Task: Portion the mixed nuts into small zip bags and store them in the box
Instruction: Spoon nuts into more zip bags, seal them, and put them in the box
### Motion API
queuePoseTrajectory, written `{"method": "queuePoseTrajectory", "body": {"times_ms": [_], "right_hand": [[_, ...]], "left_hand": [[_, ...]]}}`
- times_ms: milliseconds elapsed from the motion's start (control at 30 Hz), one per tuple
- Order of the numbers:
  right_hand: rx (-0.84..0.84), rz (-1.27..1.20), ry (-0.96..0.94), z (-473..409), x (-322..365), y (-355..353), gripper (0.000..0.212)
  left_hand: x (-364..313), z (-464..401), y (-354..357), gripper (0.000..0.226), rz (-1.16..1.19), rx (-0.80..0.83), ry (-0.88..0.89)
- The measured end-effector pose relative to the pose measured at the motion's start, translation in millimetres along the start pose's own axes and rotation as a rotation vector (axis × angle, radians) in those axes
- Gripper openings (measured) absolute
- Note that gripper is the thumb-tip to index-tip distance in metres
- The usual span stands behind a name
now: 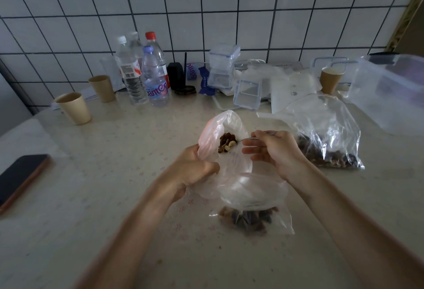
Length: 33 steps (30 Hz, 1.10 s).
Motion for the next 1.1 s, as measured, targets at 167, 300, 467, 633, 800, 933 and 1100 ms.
{"method": "queuePoseTrajectory", "body": {"times_ms": [167, 300, 467, 633, 800, 933, 1100], "right_hand": [[0.052, -0.107, 0.047, 1, -7, 4, 0.024], [0.058, -0.127, 0.061, 2, -9, 4, 0.024], [0.058, -0.135, 0.041, 6, 0, 3, 0.025], [0.082, -0.118, 0.007, 9, 15, 6, 0.025], [0.109, -0.07, -0.013, 15, 28, 12, 0.025], [0.128, -0.069, -0.03, 25, 41, 12, 0.026], [0.161, -0.114, -0.058, 41, 60, 0, 0.027]], "left_hand": [[-6, -4, -23, 0.019, -0.005, -0.226, 0.078], [-9, -6, -42, 0.026, -0.031, -0.396, 0.14], [-8, -8, -48, 0.024, 0.074, -0.385, 0.161], [-6, -7, -45, 0.028, 0.168, -0.352, 0.151], [-10, -3, -49, 0.038, 0.083, -0.394, 0.163], [-18, 11, -59, 0.066, 0.033, -0.476, 0.218], [-38, 60, -66, 0.053, -0.11, -0.671, 0.427]]}}
Point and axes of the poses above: each hand's wrist, its own z-axis away from the middle knuckle, its own y-axis out of the palm, x = y × z, the point moved 10 cm from there along -z, towards the middle knuckle, and after that the axes turned 14 degrees about -y, right-handed, at the moved point
